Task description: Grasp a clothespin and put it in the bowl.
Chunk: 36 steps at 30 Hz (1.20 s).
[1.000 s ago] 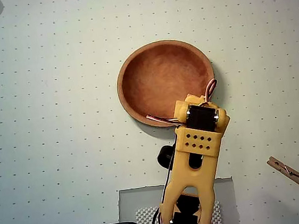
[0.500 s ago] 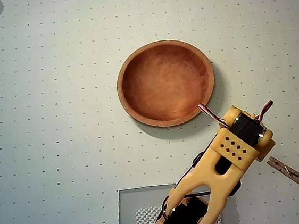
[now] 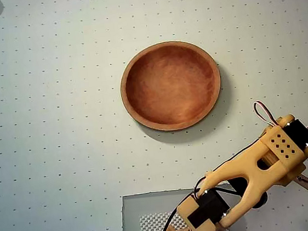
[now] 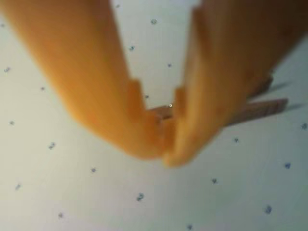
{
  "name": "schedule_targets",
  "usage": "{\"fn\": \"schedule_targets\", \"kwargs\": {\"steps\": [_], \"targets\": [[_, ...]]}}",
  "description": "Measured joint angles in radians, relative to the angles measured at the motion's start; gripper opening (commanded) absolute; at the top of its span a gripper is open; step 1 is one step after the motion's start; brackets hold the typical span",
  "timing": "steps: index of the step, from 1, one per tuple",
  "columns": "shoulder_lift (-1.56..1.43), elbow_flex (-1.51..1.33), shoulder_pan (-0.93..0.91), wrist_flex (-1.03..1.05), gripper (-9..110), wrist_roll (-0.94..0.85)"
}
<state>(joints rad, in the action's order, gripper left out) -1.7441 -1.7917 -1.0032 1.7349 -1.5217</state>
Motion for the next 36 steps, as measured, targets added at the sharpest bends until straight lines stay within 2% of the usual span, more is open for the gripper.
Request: {"fn": "schedule_targets", "kwargs": {"steps": [12, 22, 36], "targets": [[0.106, 0.02, -0.003, 0.0, -2, 0.0], [0.252, 0.342, 0.084, 0.0, -2, 0.14], [0.548, 0.772, 0.115, 0.026, -2, 0.164]]}}
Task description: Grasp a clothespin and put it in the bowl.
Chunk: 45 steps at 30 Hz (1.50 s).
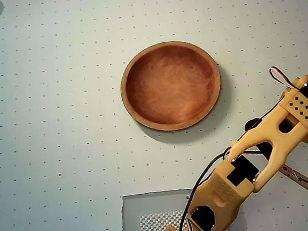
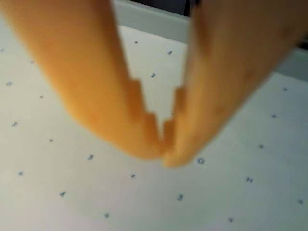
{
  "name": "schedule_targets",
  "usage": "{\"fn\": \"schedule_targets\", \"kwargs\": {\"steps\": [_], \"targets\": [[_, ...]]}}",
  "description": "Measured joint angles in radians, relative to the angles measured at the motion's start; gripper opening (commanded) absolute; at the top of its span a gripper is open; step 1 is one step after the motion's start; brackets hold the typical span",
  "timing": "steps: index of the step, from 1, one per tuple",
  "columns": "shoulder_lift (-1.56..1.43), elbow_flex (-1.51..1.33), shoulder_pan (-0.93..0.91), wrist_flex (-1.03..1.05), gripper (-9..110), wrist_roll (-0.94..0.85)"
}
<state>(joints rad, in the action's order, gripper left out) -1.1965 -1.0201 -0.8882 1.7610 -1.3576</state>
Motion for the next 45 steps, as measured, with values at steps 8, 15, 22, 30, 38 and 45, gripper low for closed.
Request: {"fn": "schedule_targets", "kwargs": {"steps": [8, 15, 22, 30, 38, 45], "targets": [[0.138, 0.146, -0.069, 0.0, -2, -0.121], [0.17, 0.16, -0.207, 0.0, -2, -0.376], [0.207, 0.161, -0.299, 0.0, -3, -0.652], [0.209, 0.161, -0.387, 0.0, -3, -1.06], [0.209, 0.161, -0.391, 0.0, -2, -1.374], [0.209, 0.161, -0.379, 0.0, -2, -1.522]]}}
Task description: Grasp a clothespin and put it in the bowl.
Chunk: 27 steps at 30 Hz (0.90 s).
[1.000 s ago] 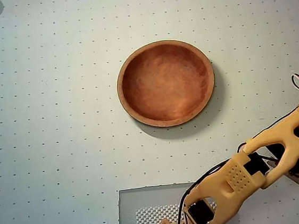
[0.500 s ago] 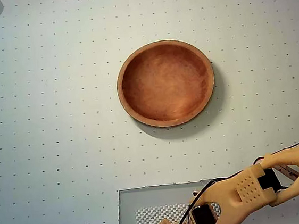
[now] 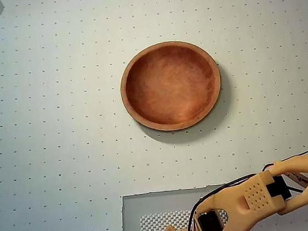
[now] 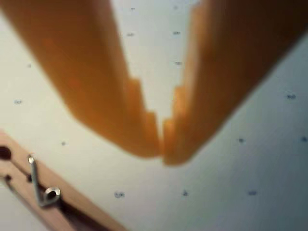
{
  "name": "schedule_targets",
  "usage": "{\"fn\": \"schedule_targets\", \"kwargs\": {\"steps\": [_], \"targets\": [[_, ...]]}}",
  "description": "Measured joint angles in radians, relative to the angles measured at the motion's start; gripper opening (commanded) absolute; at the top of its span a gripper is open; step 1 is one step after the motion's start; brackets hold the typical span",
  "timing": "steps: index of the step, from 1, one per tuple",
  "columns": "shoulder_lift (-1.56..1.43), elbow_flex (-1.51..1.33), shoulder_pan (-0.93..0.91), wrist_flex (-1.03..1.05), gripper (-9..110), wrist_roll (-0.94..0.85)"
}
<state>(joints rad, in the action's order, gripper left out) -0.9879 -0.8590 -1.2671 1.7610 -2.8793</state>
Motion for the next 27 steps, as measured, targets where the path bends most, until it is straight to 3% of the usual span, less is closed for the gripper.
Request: {"fn": "schedule_targets", "kwargs": {"steps": [16, 19, 27], "targets": [[0.038, 0.0, 0.133, 0.0, -2, 0.075], [0.038, 0.0, 0.124, 0.0, -3, 0.259], [0.038, -0.009, 0.126, 0.0, -2, 1.052]]}}
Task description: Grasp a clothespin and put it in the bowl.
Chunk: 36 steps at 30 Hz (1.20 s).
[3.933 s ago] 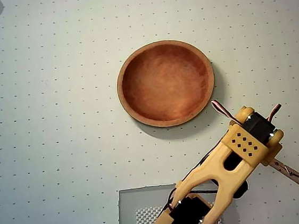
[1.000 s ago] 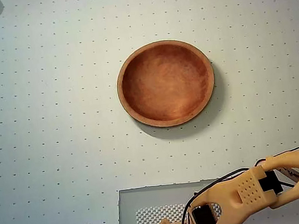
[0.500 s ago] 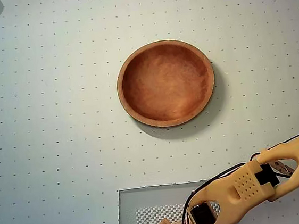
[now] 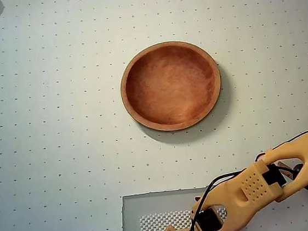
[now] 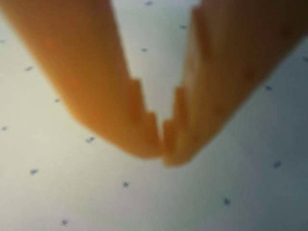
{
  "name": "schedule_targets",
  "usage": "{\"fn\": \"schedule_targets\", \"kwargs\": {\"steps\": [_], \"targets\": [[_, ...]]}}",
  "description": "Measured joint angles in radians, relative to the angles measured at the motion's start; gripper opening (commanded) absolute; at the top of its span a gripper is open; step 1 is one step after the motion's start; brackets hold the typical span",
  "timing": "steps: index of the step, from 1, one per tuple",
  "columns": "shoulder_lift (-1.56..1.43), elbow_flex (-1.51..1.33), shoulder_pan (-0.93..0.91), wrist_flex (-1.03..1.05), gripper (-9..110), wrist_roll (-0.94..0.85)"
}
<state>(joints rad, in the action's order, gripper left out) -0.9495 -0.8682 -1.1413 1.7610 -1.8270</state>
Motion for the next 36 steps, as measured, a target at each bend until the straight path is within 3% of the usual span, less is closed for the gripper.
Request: {"fn": "schedule_targets", "kwargs": {"steps": [5, 7, 14, 26, 36], "targets": [[0.0, -0.052, 0.017, 0.0, -2, 0.492], [0.0, -0.054, 0.026, 0.0, -2, 0.598], [0.0, -0.054, 0.017, 0.0, 2, 0.758], [0.0, -0.054, 0.017, 0.0, 39, 0.897], [0.0, -0.054, 0.017, 0.0, 49, 1.02]]}}
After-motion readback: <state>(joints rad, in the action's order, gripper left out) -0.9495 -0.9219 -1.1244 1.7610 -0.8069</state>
